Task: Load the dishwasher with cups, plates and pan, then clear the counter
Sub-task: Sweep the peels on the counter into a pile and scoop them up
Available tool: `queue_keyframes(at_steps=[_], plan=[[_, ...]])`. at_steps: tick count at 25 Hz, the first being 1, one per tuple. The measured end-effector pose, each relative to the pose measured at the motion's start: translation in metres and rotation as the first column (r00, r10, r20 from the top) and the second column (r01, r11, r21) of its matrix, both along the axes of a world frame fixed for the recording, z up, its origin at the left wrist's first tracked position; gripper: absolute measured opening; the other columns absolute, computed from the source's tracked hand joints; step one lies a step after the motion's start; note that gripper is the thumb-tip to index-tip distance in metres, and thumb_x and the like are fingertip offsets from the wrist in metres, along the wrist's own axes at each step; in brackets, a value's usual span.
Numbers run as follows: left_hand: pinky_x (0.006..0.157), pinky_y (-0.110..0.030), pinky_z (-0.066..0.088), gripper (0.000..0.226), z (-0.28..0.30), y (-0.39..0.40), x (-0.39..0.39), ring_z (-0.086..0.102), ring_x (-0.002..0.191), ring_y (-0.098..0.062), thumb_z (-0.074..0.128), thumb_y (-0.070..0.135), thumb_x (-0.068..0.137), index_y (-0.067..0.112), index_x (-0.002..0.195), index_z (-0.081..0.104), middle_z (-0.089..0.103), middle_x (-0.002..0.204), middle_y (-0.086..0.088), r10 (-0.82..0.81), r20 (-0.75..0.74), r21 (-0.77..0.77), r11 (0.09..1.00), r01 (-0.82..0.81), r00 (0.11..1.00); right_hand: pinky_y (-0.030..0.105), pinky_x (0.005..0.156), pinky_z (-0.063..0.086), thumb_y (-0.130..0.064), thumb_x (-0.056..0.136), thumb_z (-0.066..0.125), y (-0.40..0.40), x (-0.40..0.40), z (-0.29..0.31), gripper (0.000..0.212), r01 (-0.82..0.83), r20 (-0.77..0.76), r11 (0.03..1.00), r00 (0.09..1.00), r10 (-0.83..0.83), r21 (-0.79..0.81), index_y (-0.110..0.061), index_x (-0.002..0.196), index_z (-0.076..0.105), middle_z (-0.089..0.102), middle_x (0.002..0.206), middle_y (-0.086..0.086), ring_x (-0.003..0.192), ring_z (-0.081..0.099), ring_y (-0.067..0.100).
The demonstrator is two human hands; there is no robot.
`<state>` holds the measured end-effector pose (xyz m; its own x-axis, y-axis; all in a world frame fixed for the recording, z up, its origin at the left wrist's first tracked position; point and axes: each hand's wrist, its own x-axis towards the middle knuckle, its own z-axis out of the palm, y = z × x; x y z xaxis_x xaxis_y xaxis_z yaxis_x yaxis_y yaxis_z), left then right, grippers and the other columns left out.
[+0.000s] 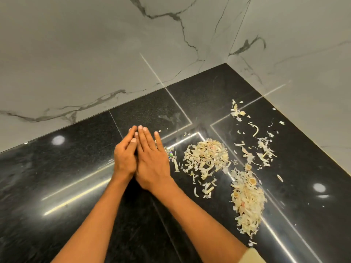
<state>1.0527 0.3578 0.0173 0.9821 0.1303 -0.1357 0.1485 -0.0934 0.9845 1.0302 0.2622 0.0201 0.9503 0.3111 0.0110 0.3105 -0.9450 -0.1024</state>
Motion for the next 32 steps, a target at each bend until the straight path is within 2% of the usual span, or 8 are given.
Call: queue_keyframes(at_steps=[4,6,9,14,23,26,28,32], plan=[[0.105,-0.009,0.035,0.043,-0.001,0.029,0.002,0.046,0.127,0.01,0.039,0.002,0.104,0.003,0.147,0.039,0.044,0.151,-0.006,-0.078,-0.005,0.038,0.996,0.078,0.997,0.048,0.122,-0.015,-0.044,0.099,0.006,0.029,0.022,-0.022,0.073,-0.019,-0.068,0.993,0.998,0.011,-0.113,-0.003,0.157,-0.012,-0.019,0.166,0.013,0.151,-0.025,0.024],[0.112,-0.015,0.033,0.048,-0.005,0.028,0.003,0.04,0.135,0.005,0.044,0.013,0.103,0.007,0.15,0.037,0.04,0.154,-0.003,-0.097,-0.015,0.034,0.995,0.097,0.995,0.049,0.122,-0.014,-0.046,0.097,0.003,0.027,0.03,-0.023,0.075,0.004,-0.087,0.991,0.996,-0.015,-0.131,-0.004,0.157,-0.012,-0.019,0.166,0.013,0.151,-0.025,0.024],[0.124,-0.039,0.021,0.062,-0.01,0.02,0.001,0.028,0.147,-0.011,0.042,0.037,0.093,0.02,0.152,0.036,0.035,0.158,0.003,-0.084,-0.018,0.146,0.986,0.085,0.996,0.05,0.122,-0.013,-0.048,0.102,0.005,0.011,0.039,-0.022,0.072,0.087,-0.074,0.99,0.993,-0.096,-0.114,-0.006,0.158,-0.009,-0.015,0.166,0.013,0.153,-0.021,0.024],[0.118,-0.011,0.002,0.062,-0.007,-0.002,-0.009,0.02,0.147,-0.004,0.031,0.035,0.095,0.014,0.154,0.031,0.029,0.16,0.0,-0.192,0.023,0.349,0.921,0.172,0.981,0.05,0.123,-0.012,-0.048,0.105,0.002,-0.037,0.034,-0.017,0.068,0.309,-0.064,0.946,0.947,-0.316,-0.097,-0.007,0.158,-0.007,-0.011,0.166,0.015,0.154,-0.014,0.026],[0.122,-0.021,-0.001,0.062,-0.017,-0.05,-0.042,0.011,0.15,-0.004,0.021,0.04,0.099,0.016,0.155,0.025,0.023,0.162,0.0,-0.38,0.014,0.423,0.84,0.339,0.925,0.049,0.123,-0.015,-0.044,0.104,-0.002,-0.115,-0.032,-0.019,0.066,0.539,-0.022,0.834,0.838,-0.545,-0.117,-0.007,0.159,-0.002,-0.007,0.167,0.012,0.154,-0.013,0.024],[0.123,-0.024,0.0,0.06,-0.014,-0.052,-0.059,0.01,0.149,-0.003,0.024,0.043,0.098,0.022,0.154,0.027,0.023,0.16,0.007,-0.433,-0.01,0.316,0.854,0.413,0.902,0.049,0.123,-0.014,-0.045,0.105,-0.001,-0.126,-0.046,-0.017,0.066,0.576,-0.027,0.802,0.81,-0.586,-0.157,-0.007,0.159,-0.002,-0.007,0.168,0.012,0.154,-0.012,0.024],[0.124,-0.024,0.007,0.058,-0.01,-0.049,-0.064,0.021,0.148,-0.002,0.031,0.039,0.098,0.02,0.153,0.03,0.032,0.157,0.007,-0.46,0.015,0.114,0.883,0.455,0.888,0.048,0.122,-0.014,-0.045,0.105,0.0,-0.124,-0.051,-0.01,0.067,0.589,-0.035,0.791,0.798,-0.602,-0.166,-0.006,0.159,-0.001,-0.007,0.167,0.013,0.154,-0.013,0.025],[0.119,-0.023,0.026,0.05,-0.007,-0.034,-0.061,0.038,0.141,-0.004,0.038,0.022,0.102,0.008,0.15,0.034,0.041,0.154,-0.002,-0.255,0.045,-0.324,0.911,0.256,0.966,0.048,0.124,-0.012,-0.04,0.106,0.01,-0.078,-0.057,0.002,0.064,0.471,0.03,0.881,0.882,-0.47,-0.053,-0.005,0.158,0.002,-0.005,0.167,0.014,0.154,-0.011,0.027]])
